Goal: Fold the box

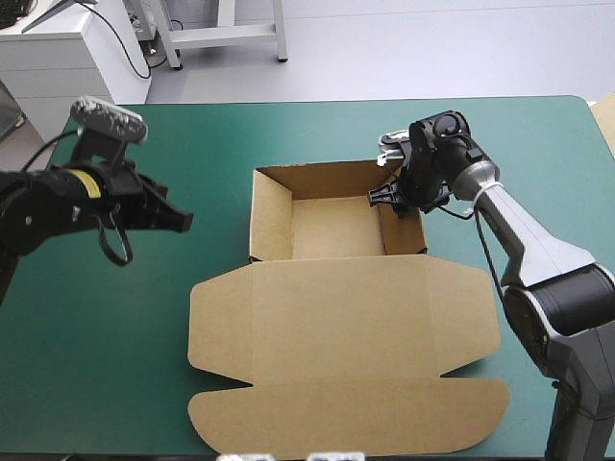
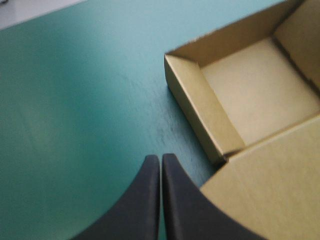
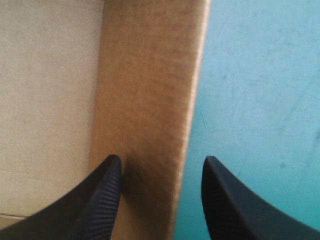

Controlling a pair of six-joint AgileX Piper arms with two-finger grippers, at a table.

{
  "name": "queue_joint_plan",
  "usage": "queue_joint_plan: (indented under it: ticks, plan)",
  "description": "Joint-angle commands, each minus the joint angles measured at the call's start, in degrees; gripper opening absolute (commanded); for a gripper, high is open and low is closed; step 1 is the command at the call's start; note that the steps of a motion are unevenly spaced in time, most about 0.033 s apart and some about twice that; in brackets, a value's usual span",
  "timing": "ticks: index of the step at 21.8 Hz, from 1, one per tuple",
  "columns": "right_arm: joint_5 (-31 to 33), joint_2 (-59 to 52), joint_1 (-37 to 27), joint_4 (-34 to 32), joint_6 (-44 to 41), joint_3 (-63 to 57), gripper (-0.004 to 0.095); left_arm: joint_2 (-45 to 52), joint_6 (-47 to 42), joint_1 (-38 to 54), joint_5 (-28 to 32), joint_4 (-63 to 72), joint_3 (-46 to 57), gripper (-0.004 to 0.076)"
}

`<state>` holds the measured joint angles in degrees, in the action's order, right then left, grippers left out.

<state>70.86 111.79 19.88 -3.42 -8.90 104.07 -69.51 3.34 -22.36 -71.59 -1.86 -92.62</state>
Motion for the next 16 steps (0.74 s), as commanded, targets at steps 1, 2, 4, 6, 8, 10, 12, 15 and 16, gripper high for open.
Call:
queue_joint_plan:
  ticks: [1,2,4,6,8,10,12,15,16]
  plan:
    - [0.49,-1.81,-0.35,1.50,0.26,1.80,0.0456,6.27,-0.98,-0.04,3.43,1.86,8.79,-0.0008]
    - [0.49,-1.46,-0.35,2.08,0.26,1.80,0.0456,7.92,-0.98,-0.04,4.75,3.08,11.98,-0.0008]
    - [0.49,-1.03,-0.35,2.75,0.26,1.80,0.0456,10.68,-0.98,-0.04,7.40,4.52,17.45,-0.0008]
    - [0.49,-0.78,-0.35,3.92,0.41,1.33,0.0456,14.72,-0.98,-0.04,9.71,4.77,25.63,-0.0008]
    - [0.49,-0.78,-0.35,4.39,0.63,0.64,0.0456,19.14,-0.98,-0.04,11.60,5.34,34.27,-0.0008]
    - [0.49,-0.78,-0.35,4.28,0.63,0.03,0.0417,23.01,-0.98,-0.04,13.80,5.57,41.81,-0.0008]
    - [0.49,-0.71,-0.35,4.14,0.63,-0.70,0.0311,26.86,-0.98,-0.04,14.96,5.68,48.65,-0.0008]
    - [0.49,-0.44,-0.35,4.28,0.63,-1.97,0.0035,32.88,-0.98,-0.04,15.25,5.68,56.46,-0.0008]
    - [0.49,-0.44,-0.35,4.28,0.63,-2.12,-0.0024,34.43,-0.98,-0.04,15.51,5.68,57.63,-0.0008]
